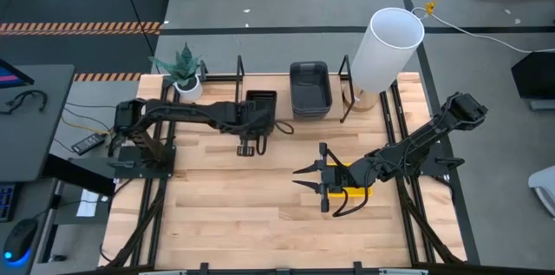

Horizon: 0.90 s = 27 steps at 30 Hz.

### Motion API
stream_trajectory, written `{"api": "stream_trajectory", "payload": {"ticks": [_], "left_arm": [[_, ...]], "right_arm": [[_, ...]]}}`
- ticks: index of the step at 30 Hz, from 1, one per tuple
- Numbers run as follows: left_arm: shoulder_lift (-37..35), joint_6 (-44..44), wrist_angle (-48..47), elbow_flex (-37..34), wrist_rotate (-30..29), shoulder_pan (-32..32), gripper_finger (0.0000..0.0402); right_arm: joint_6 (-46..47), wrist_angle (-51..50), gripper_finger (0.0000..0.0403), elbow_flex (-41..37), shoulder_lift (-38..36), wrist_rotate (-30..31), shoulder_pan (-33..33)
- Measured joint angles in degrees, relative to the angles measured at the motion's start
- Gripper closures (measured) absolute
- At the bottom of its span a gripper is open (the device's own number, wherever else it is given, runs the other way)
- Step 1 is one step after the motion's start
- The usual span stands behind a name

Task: Stack baskets on shelf by color
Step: Put the stacked black bins on the shelf

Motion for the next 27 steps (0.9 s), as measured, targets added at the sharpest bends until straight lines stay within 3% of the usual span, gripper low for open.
{"api": "stream_trajectory", "payload": {"ticks": [13,27], "left_arm": [[0.0,4.7,-0.3,-0.1,4.5,5.4,0.0382],[0.0,7.1,0.9,-0.1,4.6,6.5,0.0377]], "right_arm": [[-0.1,-0.1,0.0298,0.0,0.0,0.0,0.0],[-0.1,-0.1,0.0298,0.0,0.0,0.0,0.0]]}}
